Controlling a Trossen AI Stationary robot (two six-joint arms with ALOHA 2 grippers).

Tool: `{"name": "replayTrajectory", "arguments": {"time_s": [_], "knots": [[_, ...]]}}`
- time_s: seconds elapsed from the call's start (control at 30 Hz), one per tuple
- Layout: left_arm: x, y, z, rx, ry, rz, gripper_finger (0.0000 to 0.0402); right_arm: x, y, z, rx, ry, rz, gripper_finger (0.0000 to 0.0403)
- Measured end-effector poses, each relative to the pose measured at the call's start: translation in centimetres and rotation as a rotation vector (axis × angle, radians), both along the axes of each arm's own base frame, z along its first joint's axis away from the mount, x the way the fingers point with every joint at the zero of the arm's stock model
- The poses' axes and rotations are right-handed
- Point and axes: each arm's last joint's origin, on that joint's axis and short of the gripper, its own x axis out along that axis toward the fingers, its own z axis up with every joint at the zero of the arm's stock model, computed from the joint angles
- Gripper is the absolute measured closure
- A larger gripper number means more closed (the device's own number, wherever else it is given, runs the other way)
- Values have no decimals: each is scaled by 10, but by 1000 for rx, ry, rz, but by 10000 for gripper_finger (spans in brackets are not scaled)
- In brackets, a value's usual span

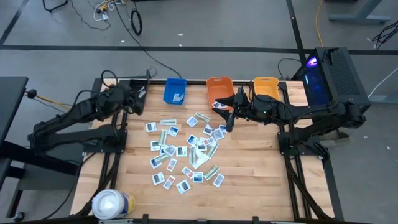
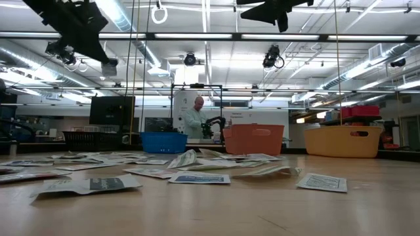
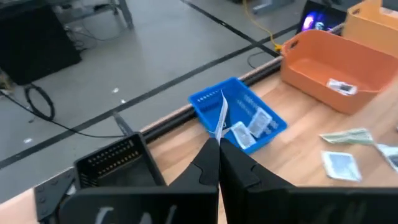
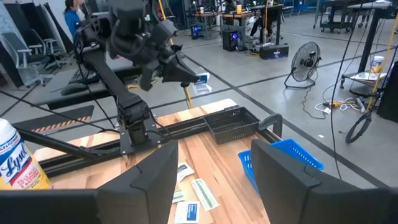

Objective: Pick & Place First Aid Supplies
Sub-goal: Put the alcohol pad into the black bin

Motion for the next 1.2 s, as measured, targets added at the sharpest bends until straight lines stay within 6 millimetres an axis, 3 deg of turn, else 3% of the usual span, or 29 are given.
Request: {"name": "replayTrajectory", "arguments": {"time_s": [0.43, 0.9, 1.2], "knots": [[-7, 28, -17, -12, 101, 151, 402, 0, 0, 0, 24, -7, -3, 200], [-6, 70, -42, -190, 199, 353, 402, 0, 0, 0, 21, -5, -3, 200], [1, 75, -50, -169, 301, 429, 402, 0, 0, 0, 21, -5, -3, 200]]}}
